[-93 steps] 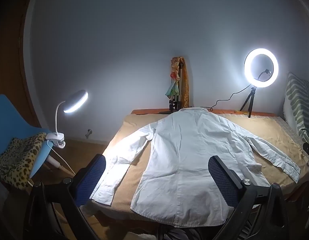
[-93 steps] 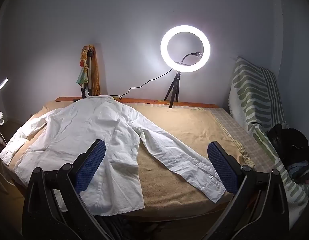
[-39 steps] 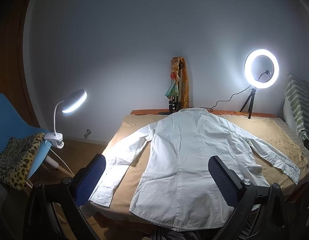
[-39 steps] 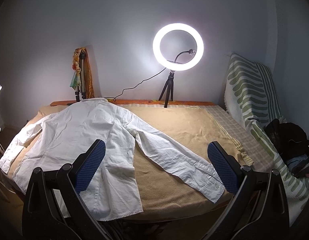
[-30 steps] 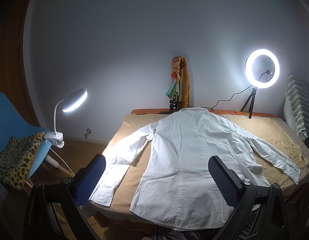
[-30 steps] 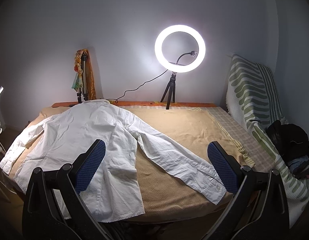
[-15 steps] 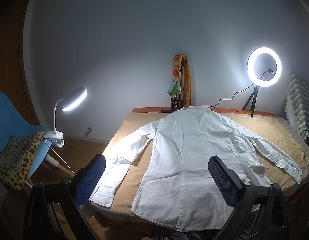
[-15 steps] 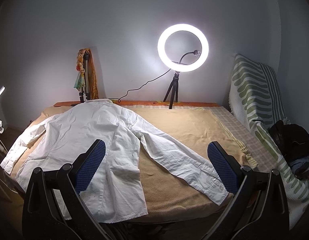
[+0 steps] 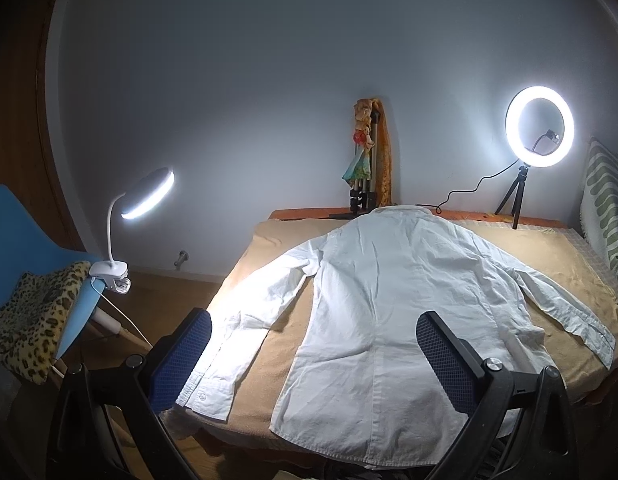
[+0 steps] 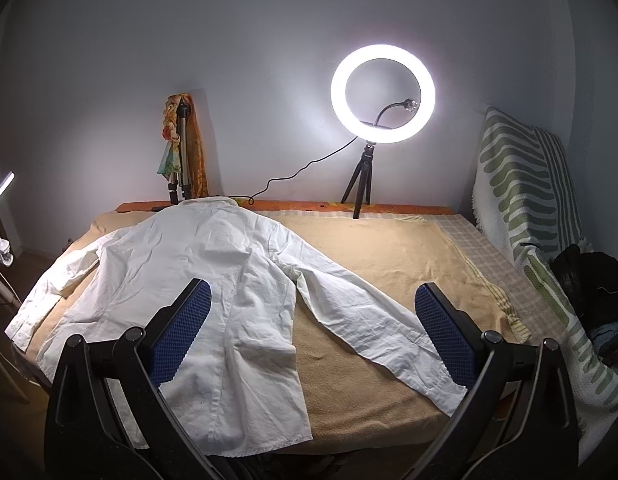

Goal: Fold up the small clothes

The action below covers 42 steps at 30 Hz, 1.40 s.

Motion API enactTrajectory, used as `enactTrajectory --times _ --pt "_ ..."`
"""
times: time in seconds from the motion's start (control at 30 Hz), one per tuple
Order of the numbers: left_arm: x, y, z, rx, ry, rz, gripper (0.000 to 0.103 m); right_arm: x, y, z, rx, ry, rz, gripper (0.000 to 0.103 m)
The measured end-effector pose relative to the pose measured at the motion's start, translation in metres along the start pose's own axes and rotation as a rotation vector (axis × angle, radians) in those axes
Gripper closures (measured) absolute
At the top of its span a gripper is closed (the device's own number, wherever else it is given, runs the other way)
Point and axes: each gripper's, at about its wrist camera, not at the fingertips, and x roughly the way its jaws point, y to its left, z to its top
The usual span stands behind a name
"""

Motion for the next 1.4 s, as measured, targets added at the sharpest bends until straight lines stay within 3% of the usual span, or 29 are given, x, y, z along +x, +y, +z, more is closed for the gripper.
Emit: enactTrajectory --times 0.67,0.93,1.1,1.23,1.4 --pt "0.046 0.053 -0.004 -0.043 0.033 0.03 0.002 0.034 0.043 0.011 -0.003 0.068 0.115 0.0" --pt "0.112 0.1 -0.01 -0.079 0.115 -0.002 0.015 0.052 0.05 0.01 0.031 0.116 0.159 0.0" --pt "0.167 0.132 -0.017 -0.125 0.186 -0.081 0.023 0.061 0.052 0.008 0.056 0.143 0.18 0.0" --pt "0.21 0.153 -0.025 -0.139 0.235 -0.069 0.025 0.067 0.056 0.006 0.068 0.153 0.189 0.0" --pt "0.259 0.187 -0.04 -0.231 0.327 -0.116 0.031 0.071 0.06 0.003 0.067 0.165 0.199 0.0"
